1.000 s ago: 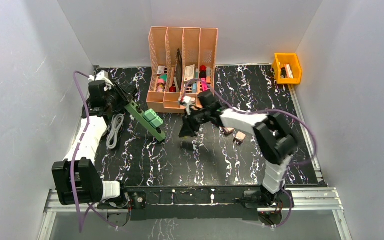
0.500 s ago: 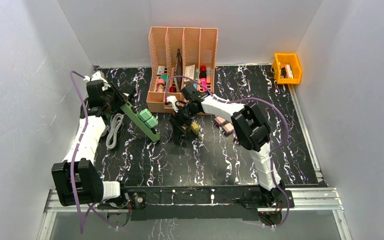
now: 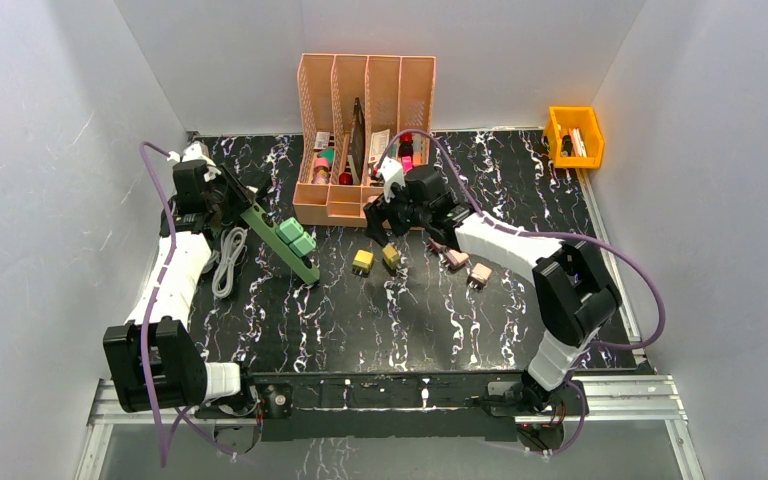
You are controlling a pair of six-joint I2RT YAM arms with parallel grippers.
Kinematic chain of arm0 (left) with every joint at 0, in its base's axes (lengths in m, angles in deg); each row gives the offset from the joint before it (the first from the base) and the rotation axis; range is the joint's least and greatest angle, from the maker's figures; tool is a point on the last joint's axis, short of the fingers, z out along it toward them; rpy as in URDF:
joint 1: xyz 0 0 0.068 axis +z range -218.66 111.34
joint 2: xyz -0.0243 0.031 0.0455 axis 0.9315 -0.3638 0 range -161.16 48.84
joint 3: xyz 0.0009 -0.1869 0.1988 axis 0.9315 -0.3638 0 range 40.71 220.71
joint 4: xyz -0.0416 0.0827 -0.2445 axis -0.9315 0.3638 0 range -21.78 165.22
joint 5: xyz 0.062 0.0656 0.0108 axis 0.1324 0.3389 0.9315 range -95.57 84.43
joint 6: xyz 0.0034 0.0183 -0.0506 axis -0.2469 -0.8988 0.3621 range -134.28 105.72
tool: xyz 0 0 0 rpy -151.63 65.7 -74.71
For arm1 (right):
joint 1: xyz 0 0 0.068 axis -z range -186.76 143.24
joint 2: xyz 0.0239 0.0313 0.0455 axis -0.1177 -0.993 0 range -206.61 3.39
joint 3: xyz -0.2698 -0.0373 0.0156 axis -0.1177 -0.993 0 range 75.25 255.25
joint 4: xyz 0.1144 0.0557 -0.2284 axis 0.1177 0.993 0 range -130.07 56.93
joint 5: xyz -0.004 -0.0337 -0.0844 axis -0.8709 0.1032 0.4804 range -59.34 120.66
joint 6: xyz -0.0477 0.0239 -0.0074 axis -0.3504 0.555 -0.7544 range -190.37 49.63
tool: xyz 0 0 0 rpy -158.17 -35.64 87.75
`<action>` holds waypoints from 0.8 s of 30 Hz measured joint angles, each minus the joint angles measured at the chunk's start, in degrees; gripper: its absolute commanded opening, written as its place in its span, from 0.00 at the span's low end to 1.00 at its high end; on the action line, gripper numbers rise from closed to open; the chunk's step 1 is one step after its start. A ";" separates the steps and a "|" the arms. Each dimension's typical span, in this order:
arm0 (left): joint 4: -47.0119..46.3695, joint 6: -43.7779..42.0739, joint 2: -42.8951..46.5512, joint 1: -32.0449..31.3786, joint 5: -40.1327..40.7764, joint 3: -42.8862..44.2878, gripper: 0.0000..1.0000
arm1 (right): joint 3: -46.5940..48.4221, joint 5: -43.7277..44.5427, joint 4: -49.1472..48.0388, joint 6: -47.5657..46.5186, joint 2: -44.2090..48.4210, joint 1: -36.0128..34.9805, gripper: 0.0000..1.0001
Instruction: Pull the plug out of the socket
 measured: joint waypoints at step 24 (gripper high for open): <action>-0.04 -0.02 0.00 0.09 -0.33 0.00 0.00 | -0.37 2.23 10.34 1.64 -8.92 -0.04 0.50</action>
